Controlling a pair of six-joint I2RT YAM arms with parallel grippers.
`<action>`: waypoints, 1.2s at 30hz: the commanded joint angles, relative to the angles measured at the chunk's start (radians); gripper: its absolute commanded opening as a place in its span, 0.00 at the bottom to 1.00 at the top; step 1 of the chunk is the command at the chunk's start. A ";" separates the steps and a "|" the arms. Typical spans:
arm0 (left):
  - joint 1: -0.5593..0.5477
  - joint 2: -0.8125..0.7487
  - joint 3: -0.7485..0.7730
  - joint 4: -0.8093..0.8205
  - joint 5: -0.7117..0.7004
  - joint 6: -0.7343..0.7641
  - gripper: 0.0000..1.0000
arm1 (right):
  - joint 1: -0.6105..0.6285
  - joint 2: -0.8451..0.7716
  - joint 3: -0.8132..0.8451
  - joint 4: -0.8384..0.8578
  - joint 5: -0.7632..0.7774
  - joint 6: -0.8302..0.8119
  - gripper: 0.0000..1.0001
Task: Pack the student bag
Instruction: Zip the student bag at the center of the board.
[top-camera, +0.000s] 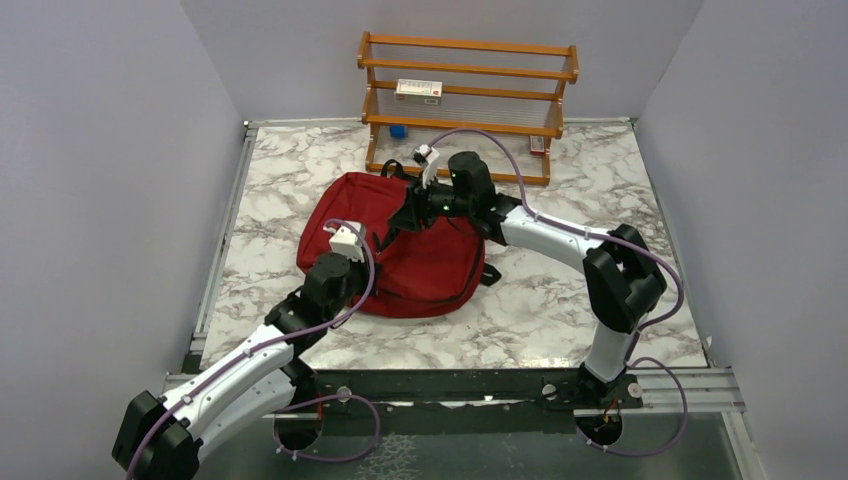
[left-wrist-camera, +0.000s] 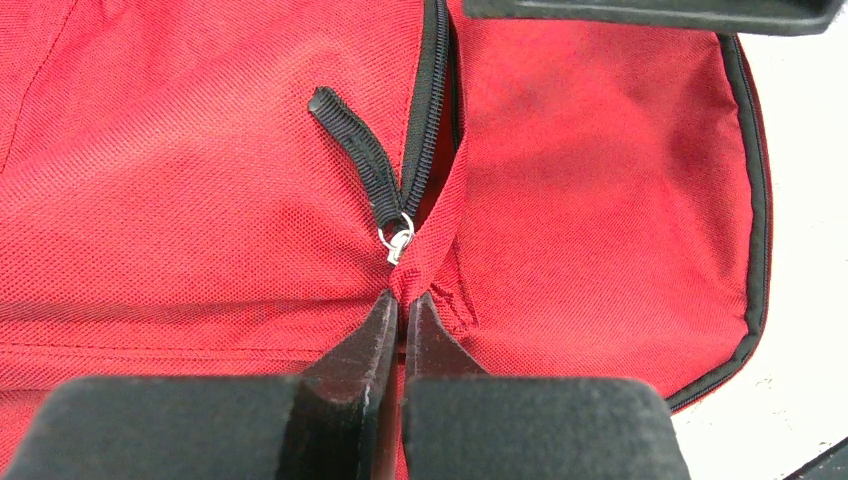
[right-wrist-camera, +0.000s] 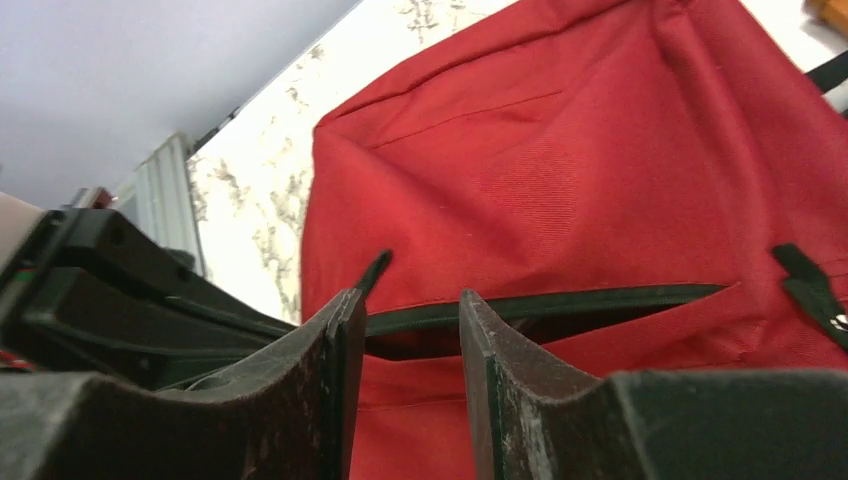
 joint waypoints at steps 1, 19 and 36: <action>-0.005 -0.010 -0.009 -0.009 0.002 0.011 0.00 | 0.011 0.021 0.107 -0.184 -0.120 0.023 0.45; -0.005 0.026 -0.015 0.008 0.008 0.011 0.00 | 0.056 0.131 0.221 -0.292 -0.115 0.096 0.46; -0.005 0.016 -0.029 0.009 0.012 0.008 0.00 | 0.081 0.202 0.262 -0.334 -0.134 0.099 0.49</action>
